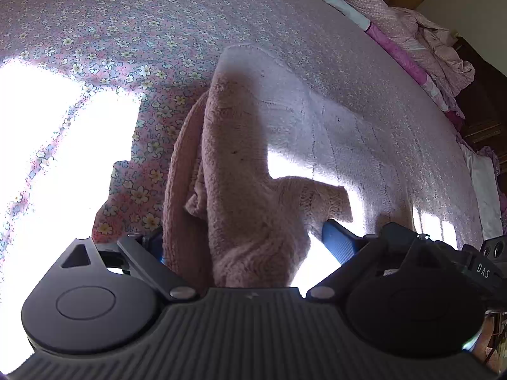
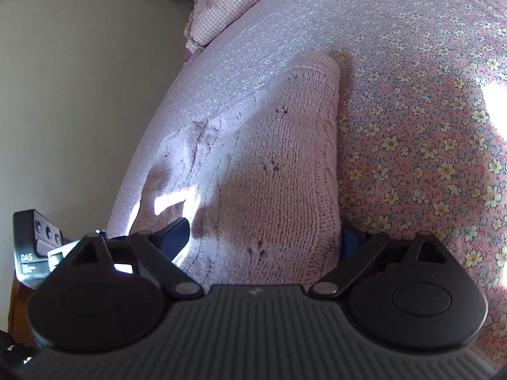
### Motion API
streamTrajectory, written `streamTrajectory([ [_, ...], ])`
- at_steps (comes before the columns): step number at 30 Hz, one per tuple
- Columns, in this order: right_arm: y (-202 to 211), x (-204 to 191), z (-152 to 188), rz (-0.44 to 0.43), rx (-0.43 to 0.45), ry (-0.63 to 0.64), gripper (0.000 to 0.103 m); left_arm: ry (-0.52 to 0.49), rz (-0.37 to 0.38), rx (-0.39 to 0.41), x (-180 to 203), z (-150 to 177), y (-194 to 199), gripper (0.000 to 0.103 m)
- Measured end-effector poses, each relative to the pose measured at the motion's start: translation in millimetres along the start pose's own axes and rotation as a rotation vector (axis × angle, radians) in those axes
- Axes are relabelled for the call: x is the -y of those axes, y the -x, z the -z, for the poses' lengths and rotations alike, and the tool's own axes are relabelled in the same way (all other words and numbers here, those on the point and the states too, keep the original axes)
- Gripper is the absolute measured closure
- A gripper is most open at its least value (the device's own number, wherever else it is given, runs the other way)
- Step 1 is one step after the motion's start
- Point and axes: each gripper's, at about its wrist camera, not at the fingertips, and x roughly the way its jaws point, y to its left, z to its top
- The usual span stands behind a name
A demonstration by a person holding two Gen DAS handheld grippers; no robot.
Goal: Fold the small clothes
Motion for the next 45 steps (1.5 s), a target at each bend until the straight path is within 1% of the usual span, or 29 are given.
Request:
streamTrajectory([
  [3,-0.2,-3.2,2.1,0.012,0.018,0.000,0.008,0.016,-0.014,0.009,2.0,1.4,0.4,0.006],
  [6,-4.1,-14.9,4.5,0.046,0.015,0.047,0.008,0.006,-0.020,0.008,4.3,2.4,0.4,0.008],
  [7,-4.8,-17.9,5.0,0.056,0.015,0.060,0.015,0.002,-0.013,0.011,4.5,2.8,1.2,0.009],
  [8,-5.4,-20.4,5.0,0.068,0.018,0.067,0.019,-0.001,-0.002,0.015,4.4,3.4,2.6,0.015],
  [9,-3.4,-20.3,4.8,0.069,0.030,0.062,0.026,0.006,0.027,0.017,3.8,3.9,5.0,0.026],
  [10,-1.0,-21.2,4.6,0.070,0.051,0.049,0.038,0.023,0.050,0.020,2.4,4.4,6.4,0.031],
  [12,3.7,-25.3,5.1,0.060,0.076,0.047,0.047,0.040,0.080,0.036,0.6,6.1,9.8,0.050],
  [13,5.9,-29.2,5.8,0.066,0.081,0.061,0.050,0.041,0.088,0.045,0.8,7.2,11.7,0.053],
  [15,8.3,-37.8,6.0,0.075,0.086,0.079,0.052,0.037,0.097,0.063,1.7,9.5,17.5,0.059],
  [20,23.2,-55.7,-5.6,0.003,0.098,0.021,0.055,0.090,0.180,0.093,1.2,13.1,43.7,0.062],
  [23,38.1,-65.3,-11.7,-0.036,0.079,0.003,0.055,0.110,0.193,0.097,9.5,20.4,58.7,0.062],
  [26,57.3,-68.4,-10.4,-0.047,0.060,0.005,0.055,0.126,0.204,0.074,19.1,34.6,69.8,0.062],
  [30,82.4,-62.9,0.8,-0.049,0.020,0.042,0.055,0.095,0.198,0.041,38.6,66.3,80.7,0.062],
  [33,102.9,-53.3,12.8,-0.041,-0.001,0.071,0.055,0.051,0.195,0.036,55.5,93.9,88.8,0.062],
  [36,125.4,-40.4,25.5,-0.039,-0.002,0.068,0.055,0.027,0.212,0.025,70.7,120.2,95.0,0.062],
  [40,154.3,-24.6,43.7,-0.015,0.016,0.072,0.055,-0.047,0.219,0.006,91.2,145.7,95.3,0.062],
  [43,168.5,-12.7,59.2,0.010,0.038,0.091,0.055,-0.108,0.185,-0.011,106.2,159.9,91.2,0.061],
  [45,171.6,-1.6,66.7,0.028,0.044,0.076,0.055,-0.133,0.128,-0.014,113.2,168.7,88.0,0.060],
])
